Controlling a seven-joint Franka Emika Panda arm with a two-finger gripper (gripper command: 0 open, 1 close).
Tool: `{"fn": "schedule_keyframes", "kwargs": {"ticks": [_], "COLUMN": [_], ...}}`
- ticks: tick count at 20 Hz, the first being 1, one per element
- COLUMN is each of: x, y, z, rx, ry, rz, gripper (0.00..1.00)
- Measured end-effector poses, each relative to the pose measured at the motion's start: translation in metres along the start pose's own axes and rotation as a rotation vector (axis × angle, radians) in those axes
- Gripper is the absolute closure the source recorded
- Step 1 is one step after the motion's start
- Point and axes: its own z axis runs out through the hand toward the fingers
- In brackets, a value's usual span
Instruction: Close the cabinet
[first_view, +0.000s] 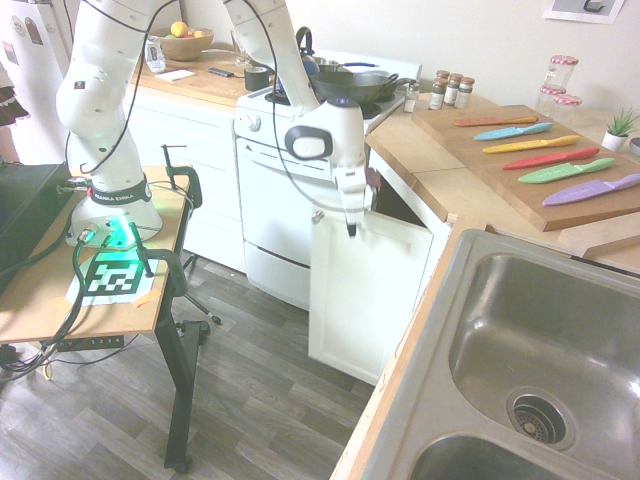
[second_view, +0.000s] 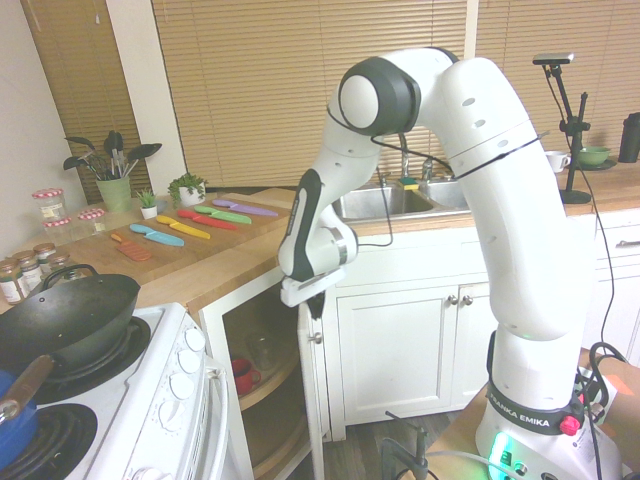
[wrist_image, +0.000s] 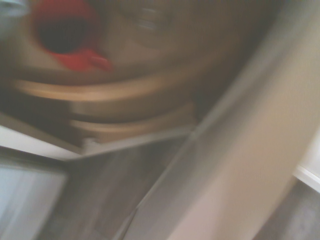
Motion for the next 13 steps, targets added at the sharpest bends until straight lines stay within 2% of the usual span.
{"fn": "schedule_keyframes", "kwargs": {"ticks": [9,11,13], "x": [-0.001,-0.012,-0.021], "y": [-0.075,-0.079,-0.061], "z": [-0.034,-0.034,-0.032], "rx": [0.037,0.022,0.013], "ry": [-0.018,0.004,0.035], "rz": [-0.039,-0.043,-0.037], "gripper": [1.00,1.00,1.00]}}
